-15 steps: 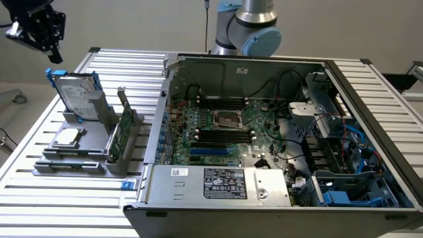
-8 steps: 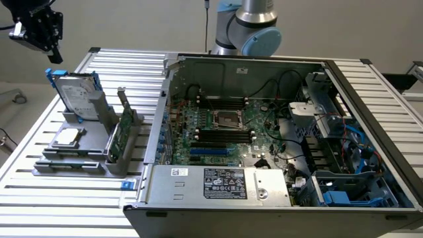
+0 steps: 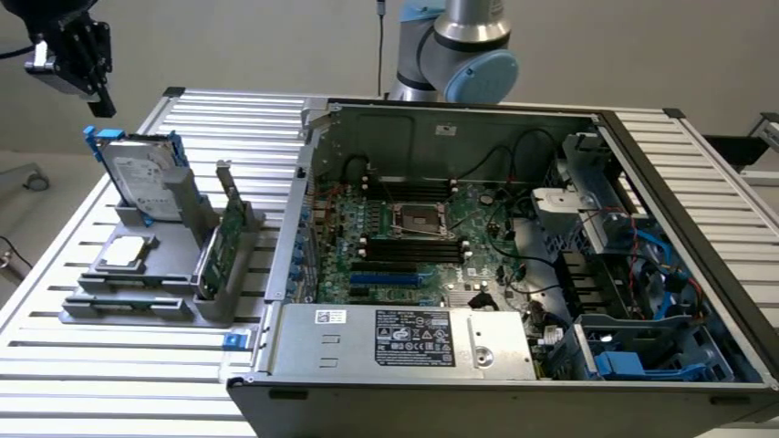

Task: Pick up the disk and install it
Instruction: 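Reach for the disk, then pick up the disk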

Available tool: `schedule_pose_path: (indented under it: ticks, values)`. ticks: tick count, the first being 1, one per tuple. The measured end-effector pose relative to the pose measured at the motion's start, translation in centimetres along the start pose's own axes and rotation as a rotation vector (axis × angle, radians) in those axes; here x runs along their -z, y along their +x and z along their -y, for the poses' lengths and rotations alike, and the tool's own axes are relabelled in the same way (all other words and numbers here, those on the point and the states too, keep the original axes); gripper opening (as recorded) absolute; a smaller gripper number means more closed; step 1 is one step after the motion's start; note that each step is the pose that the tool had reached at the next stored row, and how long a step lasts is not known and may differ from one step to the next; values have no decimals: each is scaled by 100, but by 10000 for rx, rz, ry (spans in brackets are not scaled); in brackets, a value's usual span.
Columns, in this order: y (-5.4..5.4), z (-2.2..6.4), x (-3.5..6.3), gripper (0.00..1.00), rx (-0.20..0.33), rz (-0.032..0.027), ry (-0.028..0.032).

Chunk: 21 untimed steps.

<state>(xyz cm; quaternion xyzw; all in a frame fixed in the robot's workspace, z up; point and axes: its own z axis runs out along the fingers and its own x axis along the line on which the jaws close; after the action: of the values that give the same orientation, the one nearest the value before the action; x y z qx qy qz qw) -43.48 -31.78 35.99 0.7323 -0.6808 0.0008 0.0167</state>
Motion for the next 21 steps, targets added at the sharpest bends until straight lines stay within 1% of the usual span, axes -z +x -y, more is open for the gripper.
schedule_pose_path:
  ticks: [2,6,7,8,9,10,11,14,16,17,21]
  values:
    - [0,-3,-1,11,355,-8,8]
    - [-1,-28,-1,12,454,-11,13]
    - [-1,-32,-2,17,458,-11,14]
    - [-2,-36,-5,17,458,-10,17]
    - [-2,-40,-12,24,459,-11,24]
    - [-3,-46,-24,30,457,-13,46]
    - [-4,-51,-40,30,457,-17,71]
    - [-6,-63,-94,47,456,-22,131]
    - [-7,-69,-131,47,455,-24,155]
    - [-8,-71,-149,54,454,-25,162]
    - [-10,-77,-223,54,426,-25,166]
